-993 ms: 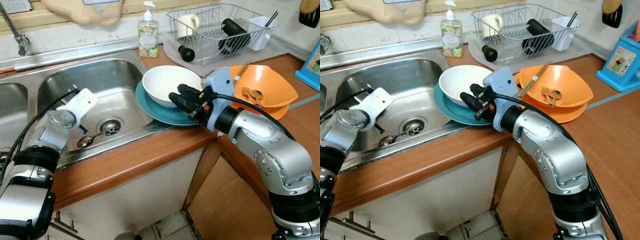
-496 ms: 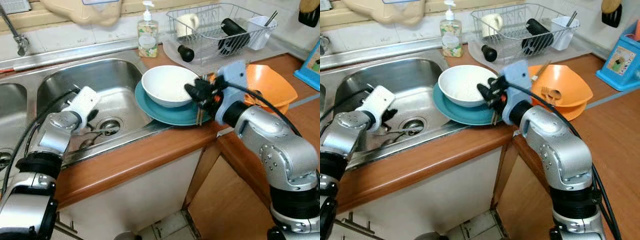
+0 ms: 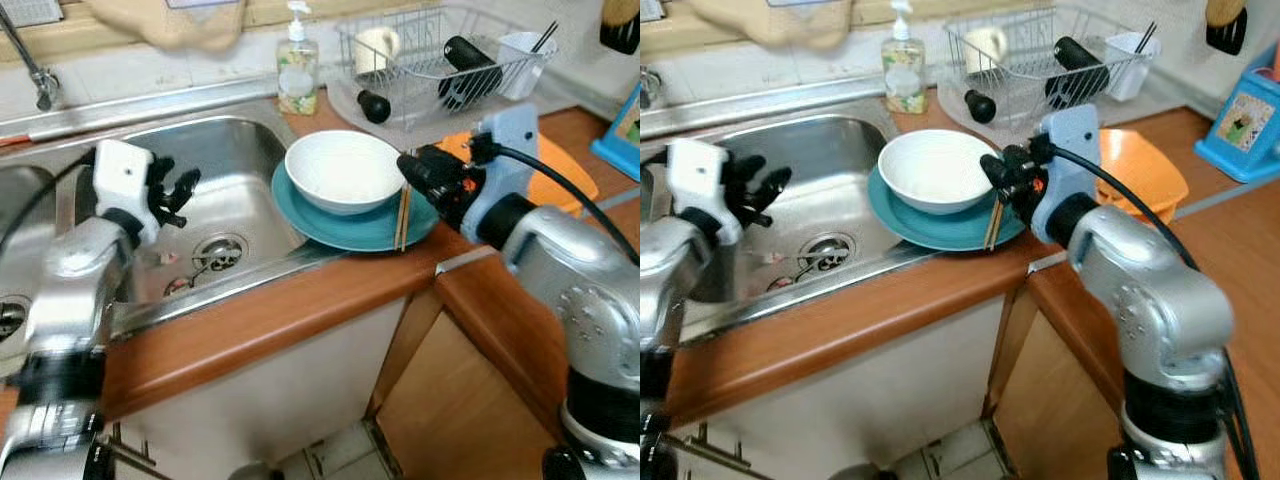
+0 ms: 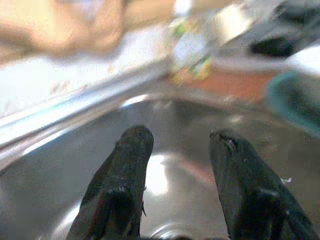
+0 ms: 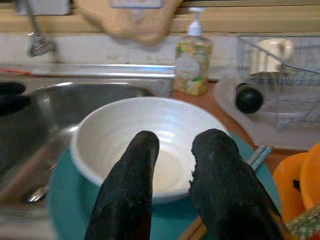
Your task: Kitchen organization
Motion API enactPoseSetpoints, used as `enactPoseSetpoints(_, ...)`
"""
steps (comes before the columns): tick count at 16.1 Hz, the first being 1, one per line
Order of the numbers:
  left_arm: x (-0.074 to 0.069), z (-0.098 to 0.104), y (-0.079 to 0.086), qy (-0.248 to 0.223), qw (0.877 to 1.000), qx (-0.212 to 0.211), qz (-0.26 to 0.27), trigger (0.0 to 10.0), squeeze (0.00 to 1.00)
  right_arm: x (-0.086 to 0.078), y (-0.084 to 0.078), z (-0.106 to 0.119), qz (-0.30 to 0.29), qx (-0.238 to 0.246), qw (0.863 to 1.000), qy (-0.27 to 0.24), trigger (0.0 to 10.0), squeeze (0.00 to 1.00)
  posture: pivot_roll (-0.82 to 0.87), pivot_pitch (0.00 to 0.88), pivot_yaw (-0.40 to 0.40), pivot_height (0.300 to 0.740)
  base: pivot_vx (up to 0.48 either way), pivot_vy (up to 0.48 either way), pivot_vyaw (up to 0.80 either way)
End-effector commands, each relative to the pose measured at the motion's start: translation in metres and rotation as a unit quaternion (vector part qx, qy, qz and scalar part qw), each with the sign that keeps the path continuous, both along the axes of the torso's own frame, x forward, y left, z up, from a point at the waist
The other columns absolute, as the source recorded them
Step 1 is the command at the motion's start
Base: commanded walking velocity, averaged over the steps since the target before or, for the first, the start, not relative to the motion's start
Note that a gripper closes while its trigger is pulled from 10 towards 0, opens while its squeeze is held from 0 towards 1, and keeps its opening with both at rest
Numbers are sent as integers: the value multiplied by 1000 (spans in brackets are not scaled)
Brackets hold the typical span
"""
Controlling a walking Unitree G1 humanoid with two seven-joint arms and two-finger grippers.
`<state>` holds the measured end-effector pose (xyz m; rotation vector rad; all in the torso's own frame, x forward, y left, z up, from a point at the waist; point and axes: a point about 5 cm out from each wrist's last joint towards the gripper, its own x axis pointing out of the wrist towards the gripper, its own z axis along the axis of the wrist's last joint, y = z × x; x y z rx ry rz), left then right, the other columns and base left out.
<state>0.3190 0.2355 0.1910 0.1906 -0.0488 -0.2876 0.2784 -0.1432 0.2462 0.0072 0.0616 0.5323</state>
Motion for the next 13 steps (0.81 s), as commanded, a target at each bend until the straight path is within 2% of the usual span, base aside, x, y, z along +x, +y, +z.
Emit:
enactPoseSetpoints(1, -6, 5, -5, -6, 1000, -11, -25, 10000, 0, -6, -3, 2, 14, -1, 1000, 1, 10000, 0, -103, 0, 42, 740, 0, 0, 0)
enactPoseSetpoints(2, -11, 7, -9, -8, 999, -18, -44, 10000, 0, -8, -4, 2, 18, -4, 1000, 4, 10000, 75, -102, 0, 41, 740, 0, 0, 0)
enactPoseSetpoints(3, -24, 9, -20, -4, 995, -37, -93, 10000, 0, -11, -8, 1, 20, -6, 1000, 11, 10000, 1000, -102, 0, 40, 740, 0, 0, 0)
enactPoseSetpoints(5, -33, 8, -29, 3, 991, -32, -127, 10000, 0, -9, -8, 1, 17, -5, 1000, 19, 10000, 1000, -96, 0, 34, 740, 0, 0, 0)
enactPoseSetpoints(7, -39, 8, -38, 6, 989, -14, -147, 10000, 0, 2, -6, 0, -5, 0, 999, 40, 10000, 1000, -93, 0, 31, 740, 0, 0, 0)
enactPoseSetpoints(8, -39, 7, -41, 16, 988, -18, -153, 10000, 0, 10, -7, 1, -25, 3, 998, 51, 10000, 1000, -92, 0, 30, 740, 0, 0, 0)
enactPoseSetpoints(9, -39, 8, -44, 28, 986, -24, -161, 10000, 1000, 20, -7, 2, -47, 11, 997, 62, 10000, 1000, -93, 0, 30, 740, 0, 0, 0)
enactPoseSetpoints(10, -40, 9, -46, 33, 985, -27, -168, 10000, 1000, 25, -8, 1, -64, 5, 995, 78, 10000, 1000, -94, 0, 31, 740, 0, 0, 0)
enactPoseSetpoints(11, -40, 11, -52, 28, 984, -14, -178, 10000, 1000, 39, -7, 1, -83, 11, 991, 102, 10000, 122, -95, 0, 31, 740, 0, 0, 0)
enactPoseSetpoints(12, -40, 11, -53, 24, 984, -8, -174, 10000, 1000, 41, -6, 1, -82, 16, 991, 103, 10000, 0, -95, 0, 30, 740, 0, 0, 0)
enactPoseSetpoints(13, -39, 11, -54, 25, 985, -8, -171, 10000, 0, 49, -4, 0, -84, 20, 989, 119, 10000, 0, -94, 0, 27, 740, 0, 0, 0)
